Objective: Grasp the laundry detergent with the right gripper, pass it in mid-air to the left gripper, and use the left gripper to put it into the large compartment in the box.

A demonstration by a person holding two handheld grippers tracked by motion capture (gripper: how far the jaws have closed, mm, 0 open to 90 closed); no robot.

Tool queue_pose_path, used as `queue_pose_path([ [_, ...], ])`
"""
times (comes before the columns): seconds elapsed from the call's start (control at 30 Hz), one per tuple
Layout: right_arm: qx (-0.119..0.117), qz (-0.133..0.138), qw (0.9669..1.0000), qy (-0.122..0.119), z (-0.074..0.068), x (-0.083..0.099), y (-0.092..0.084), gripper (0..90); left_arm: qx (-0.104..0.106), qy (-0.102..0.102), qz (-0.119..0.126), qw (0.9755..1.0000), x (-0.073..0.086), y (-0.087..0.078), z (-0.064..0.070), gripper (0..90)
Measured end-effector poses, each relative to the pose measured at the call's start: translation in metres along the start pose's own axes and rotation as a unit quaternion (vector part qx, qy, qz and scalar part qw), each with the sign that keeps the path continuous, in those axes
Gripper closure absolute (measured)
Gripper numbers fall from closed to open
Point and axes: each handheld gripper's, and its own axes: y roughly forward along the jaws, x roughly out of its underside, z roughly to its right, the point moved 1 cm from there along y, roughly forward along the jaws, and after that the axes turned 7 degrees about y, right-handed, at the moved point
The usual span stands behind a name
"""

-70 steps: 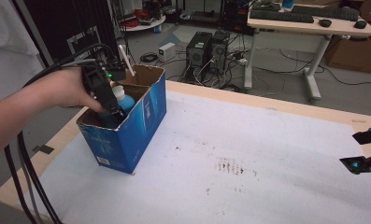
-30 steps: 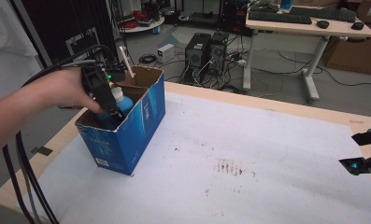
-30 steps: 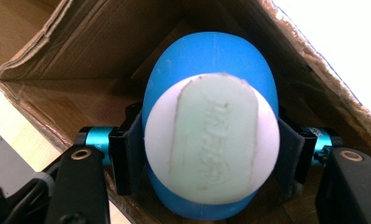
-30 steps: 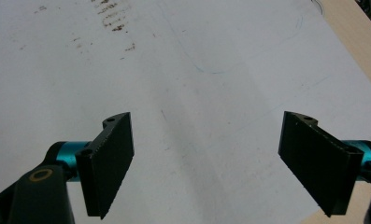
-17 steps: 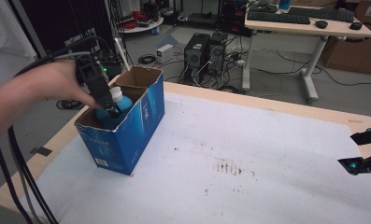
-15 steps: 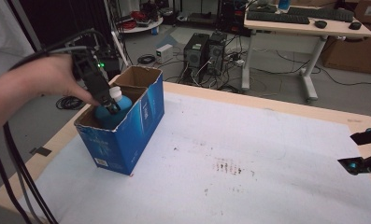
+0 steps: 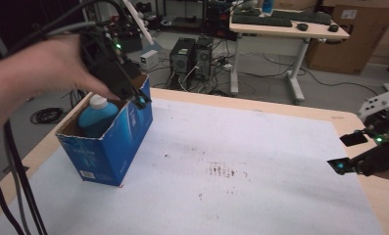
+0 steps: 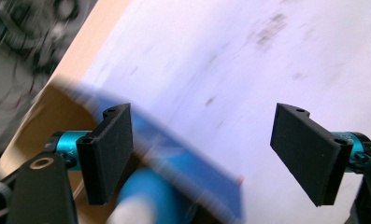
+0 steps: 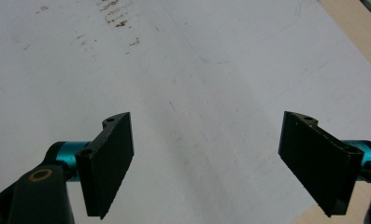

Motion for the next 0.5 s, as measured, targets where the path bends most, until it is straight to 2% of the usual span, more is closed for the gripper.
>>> queue_pose_path([
  [0.03,0.005,0.005,0.9999,0.008,-0.006,0.005,-0.003,17.4,0.025,0.024,0.021,0.9992,-0.018,0.027,0.024,21.6],
  [0.07,0.005,0.005,0.9999,0.008,-0.006,0.005,-0.003,17.4,0.025,0.024,0.021,0.9992,-0.018,0.027,0.024,21.6],
  [0.1,0.009,0.009,0.9998,0.014,-0.008,0.008,-0.005,17.5,0.041,0.038,0.036,0.9978,-0.028,0.046,0.039,21.6],
  [0.13,0.009,0.009,0.9998,0.014,-0.008,0.008,-0.005,17.5,0.041,0.038,0.036,0.9978,-0.028,0.046,0.039,21.6],
  [0.17,0.013,0.012,0.9996,0.021,-0.010,0.013,-0.008,17.5,0.056,0.046,0.050,0.9961,-0.034,0.066,0.051,21.6],
  [0.2,0.013,0.012,0.9996,0.021,-0.010,0.013,-0.008,17.5,0.056,0.046,0.050,0.9961,-0.034,0.066,0.051,21.6],
  [0.37,0.020,0.020,0.9989,0.038,-0.014,0.023,-0.015,17.4,0.063,0.027,0.099,0.9928,-0.041,0.108,0.065,21.6],
  [0.4,0.024,0.026,0.9982,0.047,-0.014,0.027,-0.017,14.2,0.060,0.026,0.110,0.9917,-0.041,0.116,0.067,21.6],
  [0.43,0.024,0.026,0.9982,0.047,-0.014,0.027,-0.017,14.2,0.055,0.021,0.116,0.9915,-0.041,0.123,0.068,21.6],
  [0.47,0.027,0.036,0.9972,0.060,-0.013,0.032,-0.017,10.5,0.049,0.022,0.123,0.9909,-0.040,0.131,0.069,21.6],
  [0.5,0.027,0.041,0.9966,0.066,-0.012,0.035,-0.016,10.5,0.040,0.021,0.128,0.9907,-0.038,0.138,0.069,21.6],
])
